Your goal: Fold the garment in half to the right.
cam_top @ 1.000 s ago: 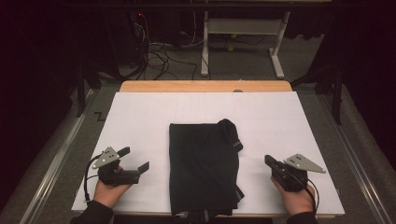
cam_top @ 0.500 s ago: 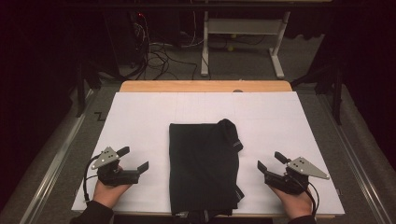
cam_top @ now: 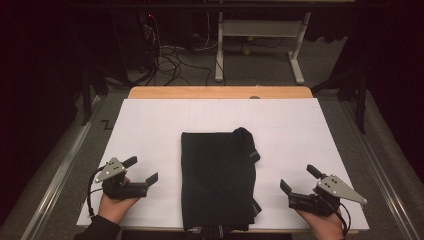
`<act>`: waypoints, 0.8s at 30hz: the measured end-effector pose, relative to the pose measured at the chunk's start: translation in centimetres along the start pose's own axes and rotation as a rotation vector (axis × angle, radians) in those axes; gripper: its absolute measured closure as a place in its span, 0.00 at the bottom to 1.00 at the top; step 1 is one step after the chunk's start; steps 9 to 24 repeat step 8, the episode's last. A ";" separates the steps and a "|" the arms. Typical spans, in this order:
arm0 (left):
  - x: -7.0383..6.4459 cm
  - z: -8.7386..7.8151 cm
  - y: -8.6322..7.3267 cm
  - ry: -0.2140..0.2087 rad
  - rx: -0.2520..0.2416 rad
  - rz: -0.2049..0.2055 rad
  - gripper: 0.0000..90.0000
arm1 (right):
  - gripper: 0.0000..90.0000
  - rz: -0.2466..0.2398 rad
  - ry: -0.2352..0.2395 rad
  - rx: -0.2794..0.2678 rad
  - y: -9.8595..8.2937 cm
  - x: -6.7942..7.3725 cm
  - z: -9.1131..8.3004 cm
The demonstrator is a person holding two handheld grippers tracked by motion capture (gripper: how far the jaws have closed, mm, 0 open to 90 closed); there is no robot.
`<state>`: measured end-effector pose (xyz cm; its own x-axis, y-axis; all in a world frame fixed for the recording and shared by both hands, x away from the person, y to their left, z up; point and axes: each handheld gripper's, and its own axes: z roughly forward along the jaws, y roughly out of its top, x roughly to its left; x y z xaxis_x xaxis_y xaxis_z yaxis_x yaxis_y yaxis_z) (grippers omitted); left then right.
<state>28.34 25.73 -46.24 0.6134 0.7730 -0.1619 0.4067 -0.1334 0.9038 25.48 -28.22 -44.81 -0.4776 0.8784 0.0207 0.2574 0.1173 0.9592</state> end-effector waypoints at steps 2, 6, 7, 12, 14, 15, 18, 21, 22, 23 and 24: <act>0.0 0.1 0.0 -0.001 0.003 0.002 0.00 | 0.00 0.003 -0.002 0.010 -0.1 -0.1 0.4; -0.2 0.2 0.0 -0.004 0.005 0.003 0.00 | 0.00 0.002 -0.002 0.021 -0.3 -0.2 0.9; -0.2 0.2 0.0 -0.004 0.004 0.003 0.00 | 0.00 0.002 -0.002 0.023 -0.3 -0.2 0.9; -0.2 0.1 0.1 -0.004 0.003 0.003 0.00 | 0.00 0.005 -0.002 0.025 -0.4 -0.2 0.9; -0.2 0.1 0.1 -0.004 0.003 0.003 0.00 | 0.00 0.005 -0.002 0.025 -0.4 -0.2 0.9; -0.2 0.1 0.1 -0.004 0.003 0.003 0.00 | 0.00 0.005 -0.002 0.025 -0.4 -0.2 0.9; -0.2 0.1 0.1 -0.004 0.003 0.003 0.00 | 0.00 0.005 -0.002 0.025 -0.4 -0.2 0.9; -0.2 0.1 0.1 -0.004 0.003 0.003 0.00 | 0.00 0.005 -0.002 0.025 -0.4 -0.2 0.9; -0.2 0.1 0.1 -0.004 0.003 0.003 0.00 | 0.00 0.005 -0.002 0.025 -0.4 -0.2 0.9; -0.2 0.1 0.1 -0.004 0.003 0.003 0.00 | 0.00 0.005 -0.002 0.025 -0.4 -0.2 0.9; -0.2 0.1 0.1 -0.004 0.003 0.003 0.00 | 0.00 0.005 -0.002 0.025 -0.4 -0.2 0.9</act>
